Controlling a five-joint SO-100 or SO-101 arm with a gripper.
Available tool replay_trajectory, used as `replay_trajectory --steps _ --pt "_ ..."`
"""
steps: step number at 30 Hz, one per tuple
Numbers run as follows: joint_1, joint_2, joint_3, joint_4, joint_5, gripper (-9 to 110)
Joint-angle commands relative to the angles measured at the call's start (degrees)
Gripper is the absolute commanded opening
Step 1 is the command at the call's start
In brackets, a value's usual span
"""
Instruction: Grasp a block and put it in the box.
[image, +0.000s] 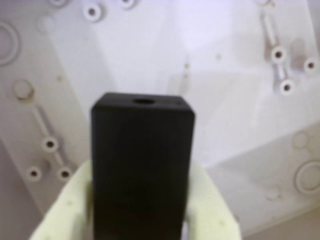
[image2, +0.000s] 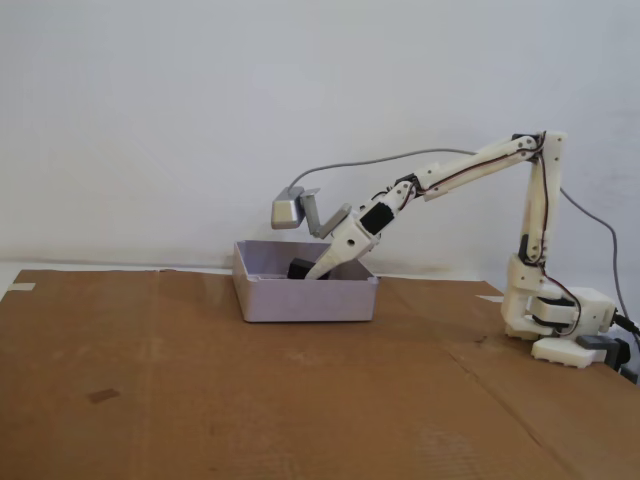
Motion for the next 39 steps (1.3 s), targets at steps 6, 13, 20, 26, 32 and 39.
replay_trajectory --steps 6,13,20,26,32,39 --pt "0.1 2.1 -5.7 -0.4 -0.4 21" --pt "0.1 2.1 -5.7 -1.0 -0.4 30" --pt "-0.4 3.2 -6.0 -1.0 -0.4 28" --pt "-0.7 5.5 -7.9 -0.3 -0.4 15" --pt "-0.7 7.9 -7.6 -0.3 -0.4 5" --pt "-2.1 10.6 -8.3 -0.3 -0.4 5"
